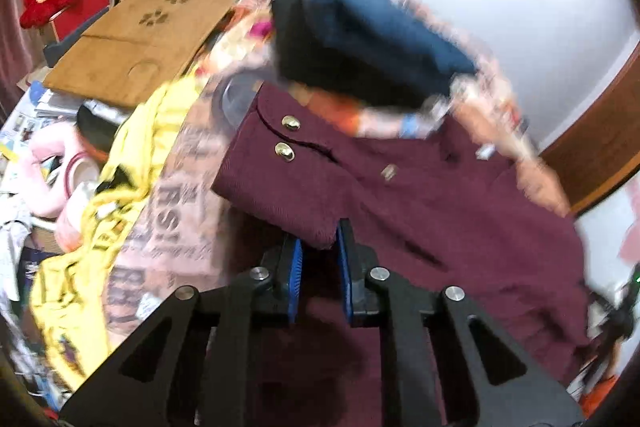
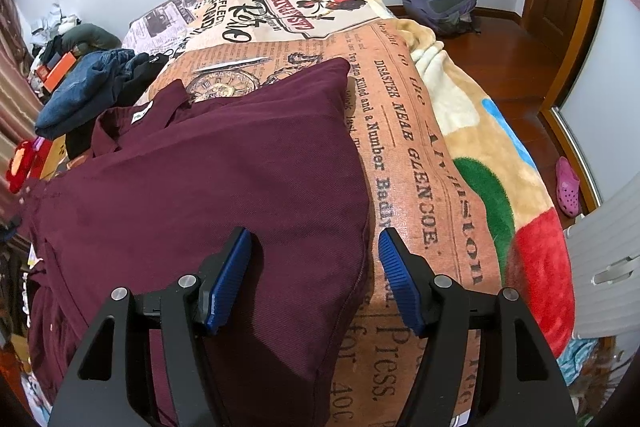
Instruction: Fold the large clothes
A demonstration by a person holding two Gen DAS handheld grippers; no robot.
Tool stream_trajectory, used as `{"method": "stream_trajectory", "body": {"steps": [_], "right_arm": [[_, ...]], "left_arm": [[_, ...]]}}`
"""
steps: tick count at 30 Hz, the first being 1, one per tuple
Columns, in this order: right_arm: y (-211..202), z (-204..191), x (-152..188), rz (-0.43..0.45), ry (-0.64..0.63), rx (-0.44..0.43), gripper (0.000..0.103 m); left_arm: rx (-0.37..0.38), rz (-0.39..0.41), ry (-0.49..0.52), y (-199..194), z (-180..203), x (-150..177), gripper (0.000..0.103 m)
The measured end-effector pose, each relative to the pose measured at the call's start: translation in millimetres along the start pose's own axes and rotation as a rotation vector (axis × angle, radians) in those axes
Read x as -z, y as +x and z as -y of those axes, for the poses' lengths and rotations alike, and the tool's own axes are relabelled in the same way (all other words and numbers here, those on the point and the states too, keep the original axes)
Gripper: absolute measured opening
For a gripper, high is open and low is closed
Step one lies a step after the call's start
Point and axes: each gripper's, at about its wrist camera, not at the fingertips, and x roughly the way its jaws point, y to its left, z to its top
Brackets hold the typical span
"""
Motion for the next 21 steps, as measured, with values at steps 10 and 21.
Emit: {"method": "stream_trajectory", "body": {"steps": [10, 21], "right_arm": [[-2, -2, -2, -0.008, -0.015, 0.018, 0.063], [-12, -5, -30, 0.016, -0.062, 0.025, 0.063]], "left_arm": [[-0.137, -0.093, -0.020, 16, -40, 21, 0.044], [0.045, -0.158, -0.018, 48, -70, -30, 0.075]]}}
